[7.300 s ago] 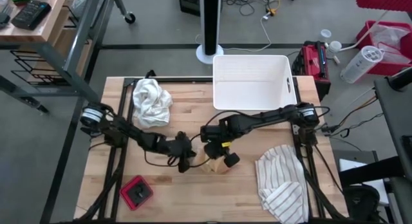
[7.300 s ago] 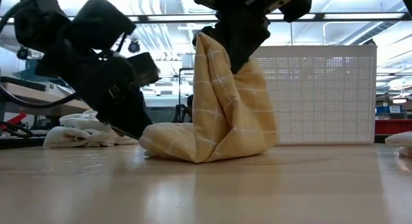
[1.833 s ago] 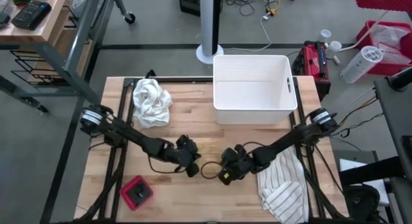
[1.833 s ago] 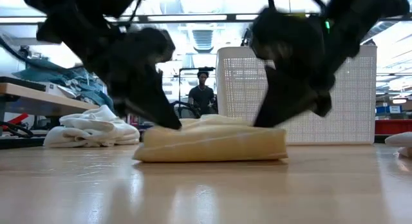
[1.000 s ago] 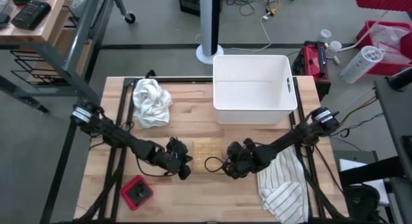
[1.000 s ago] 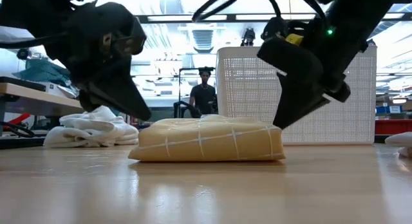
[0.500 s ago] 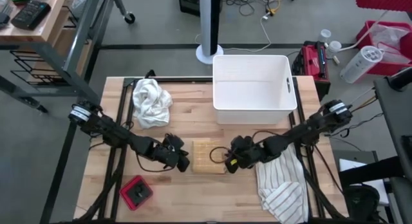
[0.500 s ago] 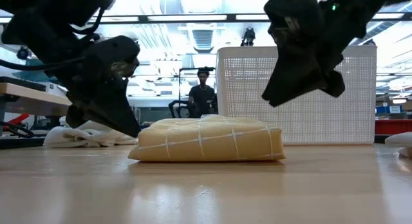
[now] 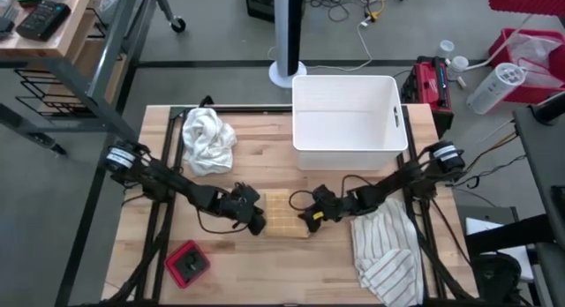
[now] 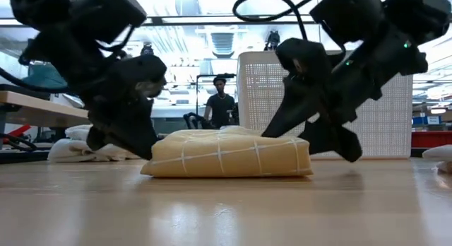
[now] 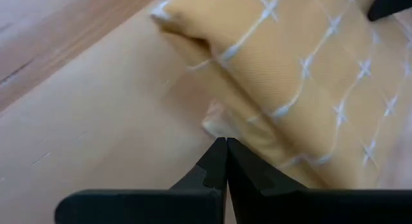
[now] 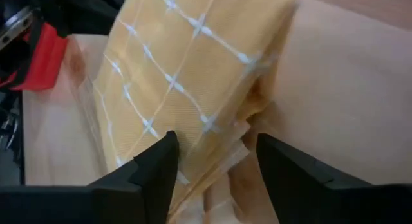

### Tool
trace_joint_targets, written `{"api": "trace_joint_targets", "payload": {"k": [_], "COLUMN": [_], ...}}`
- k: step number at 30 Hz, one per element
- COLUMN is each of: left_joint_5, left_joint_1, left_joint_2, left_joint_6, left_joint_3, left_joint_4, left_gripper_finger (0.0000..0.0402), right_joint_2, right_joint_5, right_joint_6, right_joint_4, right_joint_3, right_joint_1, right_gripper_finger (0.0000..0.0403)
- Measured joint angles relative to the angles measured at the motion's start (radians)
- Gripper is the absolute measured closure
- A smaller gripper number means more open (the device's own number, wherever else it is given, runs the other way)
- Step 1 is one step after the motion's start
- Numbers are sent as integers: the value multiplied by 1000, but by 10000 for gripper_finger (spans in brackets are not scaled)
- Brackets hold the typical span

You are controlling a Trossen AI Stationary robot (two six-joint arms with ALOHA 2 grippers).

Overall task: Fold towel
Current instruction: Fold the yellow kitchen towel

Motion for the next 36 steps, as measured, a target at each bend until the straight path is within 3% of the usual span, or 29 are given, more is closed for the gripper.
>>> {"api": "trace_joint_targets", "payload": {"k": [7, 10, 14, 18, 27, 36], "left_joint_5": [12, 12, 12, 12, 30, 8], "left_joint_1": [7, 7, 5, -1, -18, -21], "left_joint_2": [55, 58, 46, 39, 6, -23], "left_joint_6": [123, 133, 97, 45, 12, 72], "left_joint_3": [82, 105, 102, 100, 106, 165], "left_joint_4": [53, 34, -27, -116, -137, -134], "left_gripper_finger": [402, 402, 402, 402, 401, 401], "right_joint_2": [71, 64, 48, 31, -7, 0], "right_joint_5": [-58, -56, -53, -17, 238, 628], "right_joint_6": [-74, -74, -73, -50, -9, 38], "right_joint_4": [160, 163, 161, 161, 163, 166], "right_joint_3": [61, 70, 66, 63, 52, 18], "right_joint_1": [-3, -3, 9, 37, 159, 345], "right_gripper_finger": [212, 268, 380, 392, 401, 402]}}
